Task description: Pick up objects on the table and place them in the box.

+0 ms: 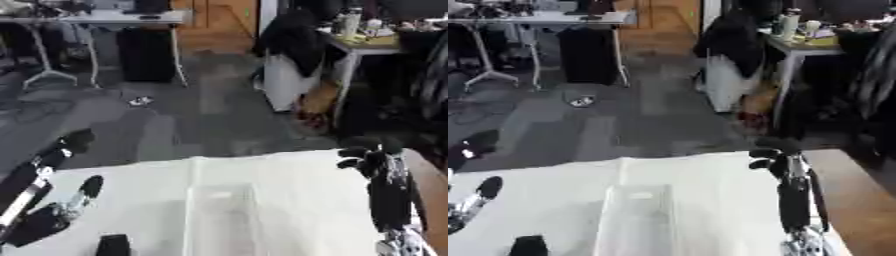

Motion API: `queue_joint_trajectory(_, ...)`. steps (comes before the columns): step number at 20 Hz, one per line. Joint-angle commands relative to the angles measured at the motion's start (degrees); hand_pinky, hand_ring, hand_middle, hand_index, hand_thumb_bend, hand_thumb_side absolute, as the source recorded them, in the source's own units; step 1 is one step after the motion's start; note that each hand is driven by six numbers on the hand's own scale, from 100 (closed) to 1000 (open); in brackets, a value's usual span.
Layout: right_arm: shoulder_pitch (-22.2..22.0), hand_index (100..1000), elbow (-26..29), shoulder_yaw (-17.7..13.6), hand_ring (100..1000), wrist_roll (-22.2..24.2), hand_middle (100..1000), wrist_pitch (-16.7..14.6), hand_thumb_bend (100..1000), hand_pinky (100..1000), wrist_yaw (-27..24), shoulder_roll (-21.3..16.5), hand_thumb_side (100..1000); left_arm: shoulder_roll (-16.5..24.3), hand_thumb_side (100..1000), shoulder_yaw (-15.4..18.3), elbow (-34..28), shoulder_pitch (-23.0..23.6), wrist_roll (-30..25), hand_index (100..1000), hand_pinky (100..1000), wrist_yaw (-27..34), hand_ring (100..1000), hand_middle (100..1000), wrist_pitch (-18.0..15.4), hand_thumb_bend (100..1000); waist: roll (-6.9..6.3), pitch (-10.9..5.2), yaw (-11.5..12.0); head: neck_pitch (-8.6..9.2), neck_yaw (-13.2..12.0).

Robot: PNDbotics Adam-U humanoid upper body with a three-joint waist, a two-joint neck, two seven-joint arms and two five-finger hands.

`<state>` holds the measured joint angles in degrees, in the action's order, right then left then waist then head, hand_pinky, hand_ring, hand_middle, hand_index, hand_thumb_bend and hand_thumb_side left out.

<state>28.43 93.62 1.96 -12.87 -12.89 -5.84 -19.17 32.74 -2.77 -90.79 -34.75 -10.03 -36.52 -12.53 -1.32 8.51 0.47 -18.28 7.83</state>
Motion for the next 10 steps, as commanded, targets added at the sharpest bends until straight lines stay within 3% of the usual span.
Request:
queue_joint_trajectory(1, 0.2, 710, 0.6, -0.3, 620, 0.1, 653, 0.0, 200, 543, 0.0, -0.9, 1000, 4.8, 915, 0.1, -0.5, -3.2, -7.2, 991, 920, -6.1, 812, 922, -0.7, 238, -0.26, -1.3, -0.1, -2.43, -2.1)
queue_joint_trajectory(2, 0.2, 710, 0.6, -0.3, 620, 0.2, 653, 0.0, 201, 543, 0.1, -0.8, 1000, 5.2, 908, 0.2, -0.7, -3.9, -8.5, 971, 935, -7.4, 769, 859, -0.8, 253, -0.31, -1.35, -0.2, -3.14, -2.7)
queue_joint_trajectory(5, 0.1, 710, 0.6, -0.1, 620, 0.3, 653, 0.0, 201, 543, 0.1, -0.8, 1000, 7.1, 907, -0.9, -0.1, -5.8, -14.5, 969, 974, -11.1, 778, 866, -1.6, 272, -0.61, -1.63, -0.3, -6.92, -4.8)
queue_joint_trajectory(8, 0.1, 710, 0.6, -0.1, 620, 0.3, 653, 0.1, 202, 543, 0.2, -0.9, 1000, 8.1, 874, -1.4, 0.5, -7.1, -20.5, 968, 997, -12.5, 773, 878, -3.0, 307, -0.8, -1.78, -0.4, -8.3, -5.3)
queue_joint_trajectory(10, 0.1, 710, 0.5, 0.0, 620, 0.4, 654, 0.1, 202, 543, 0.2, -0.9, 1000, 8.7, 846, -2.1, 1.2, -7.8, -24.2, 975, 1000, -12.8, 811, 913, -4.2, 376, -0.88, -1.83, -0.5, -9.33, -5.4)
